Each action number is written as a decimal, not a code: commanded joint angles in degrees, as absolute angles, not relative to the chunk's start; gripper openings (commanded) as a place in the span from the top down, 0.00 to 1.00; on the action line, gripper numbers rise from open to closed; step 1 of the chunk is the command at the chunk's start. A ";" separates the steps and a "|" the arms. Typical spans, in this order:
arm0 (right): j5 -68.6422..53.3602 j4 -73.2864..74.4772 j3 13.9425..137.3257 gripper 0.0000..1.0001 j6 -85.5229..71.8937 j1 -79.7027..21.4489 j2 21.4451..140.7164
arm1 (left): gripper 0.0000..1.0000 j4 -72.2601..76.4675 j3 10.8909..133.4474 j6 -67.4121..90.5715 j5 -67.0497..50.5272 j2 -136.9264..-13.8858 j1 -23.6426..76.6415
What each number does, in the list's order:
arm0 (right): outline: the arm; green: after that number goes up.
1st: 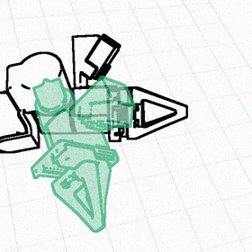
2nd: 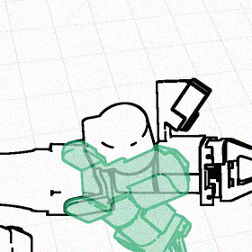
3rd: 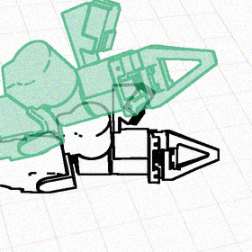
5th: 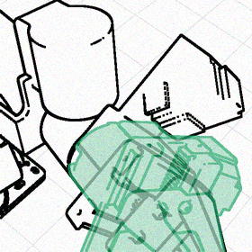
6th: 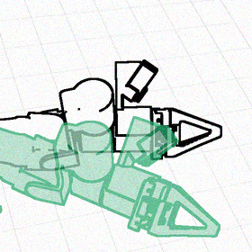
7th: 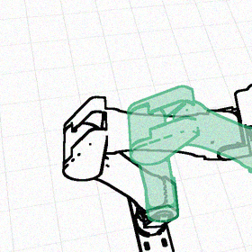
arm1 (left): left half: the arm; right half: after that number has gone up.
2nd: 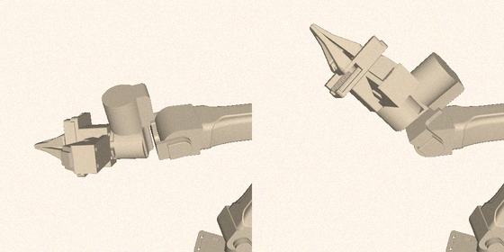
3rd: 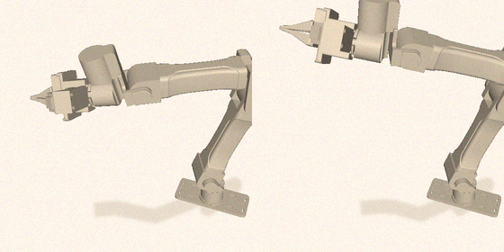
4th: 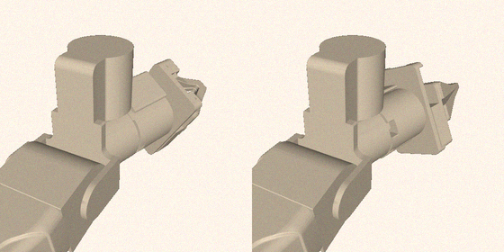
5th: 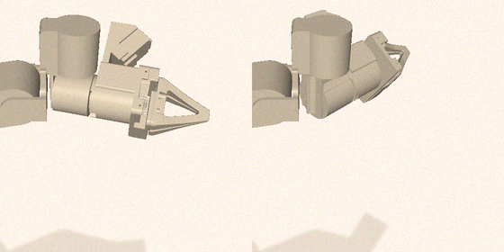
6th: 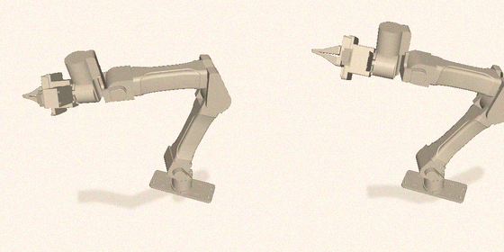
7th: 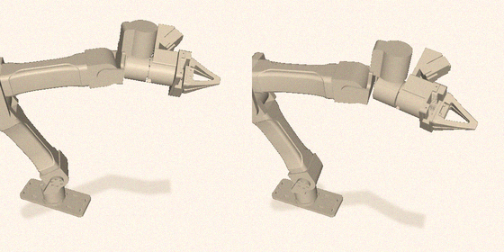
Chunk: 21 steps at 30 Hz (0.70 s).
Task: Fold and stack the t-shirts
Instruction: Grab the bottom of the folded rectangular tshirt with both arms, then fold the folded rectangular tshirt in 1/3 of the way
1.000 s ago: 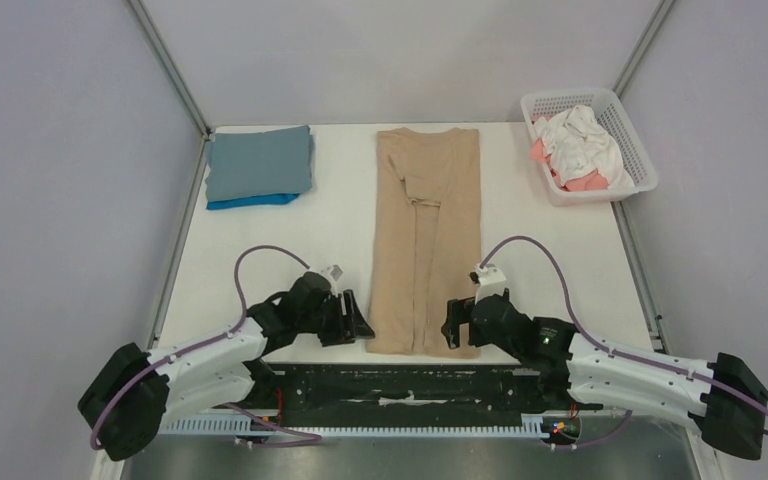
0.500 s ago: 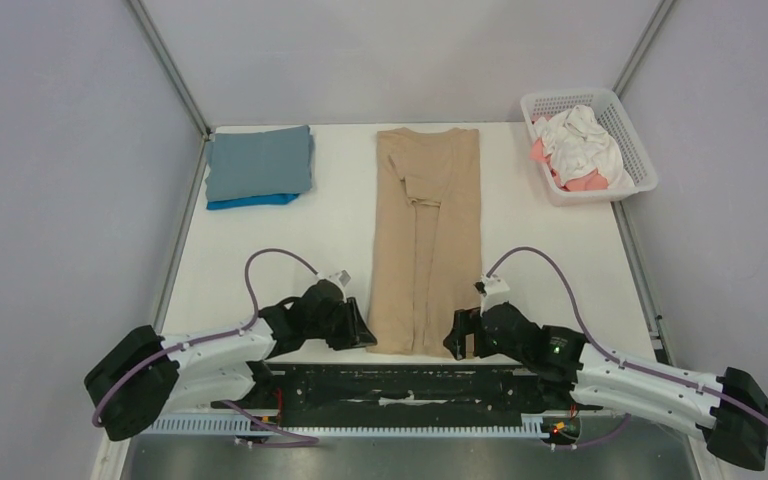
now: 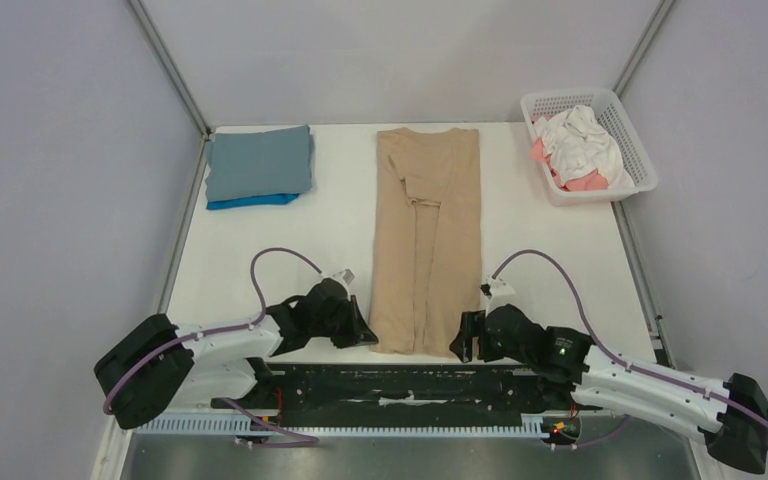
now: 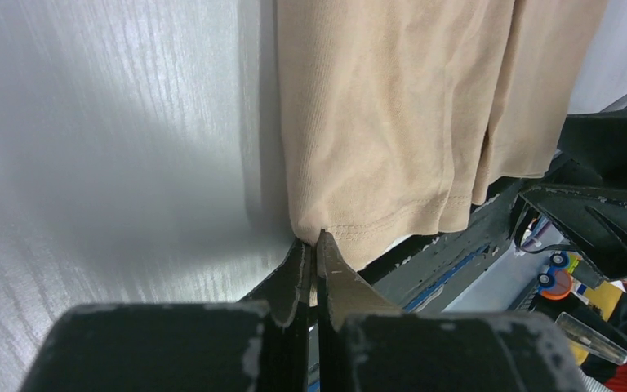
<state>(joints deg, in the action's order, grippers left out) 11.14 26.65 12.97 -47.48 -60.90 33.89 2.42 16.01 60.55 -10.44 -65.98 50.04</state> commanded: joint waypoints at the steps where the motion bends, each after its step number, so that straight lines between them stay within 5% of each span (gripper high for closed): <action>1: 7.86 36.65 11.02 0.28 -49.74 -61.01 33.12 | 0.98 -4.30 13.83 58.76 -8.00 -64.29 50.80; 10: 0.12 26.74 8.73 0.95 -45.00 -61.00 32.99 | 0.98 -5.81 13.45 58.60 -11.65 -59.06 51.77; 21: 7.23 30.78 15.06 0.99 -40.51 -61.00 28.29 | 0.98 -6.67 20.12 54.88 -14.28 -53.31 52.25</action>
<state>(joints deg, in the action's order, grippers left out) 2.13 28.73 10.37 -43.44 -60.90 27.00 -7.64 14.48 59.70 -13.15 -52.73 51.88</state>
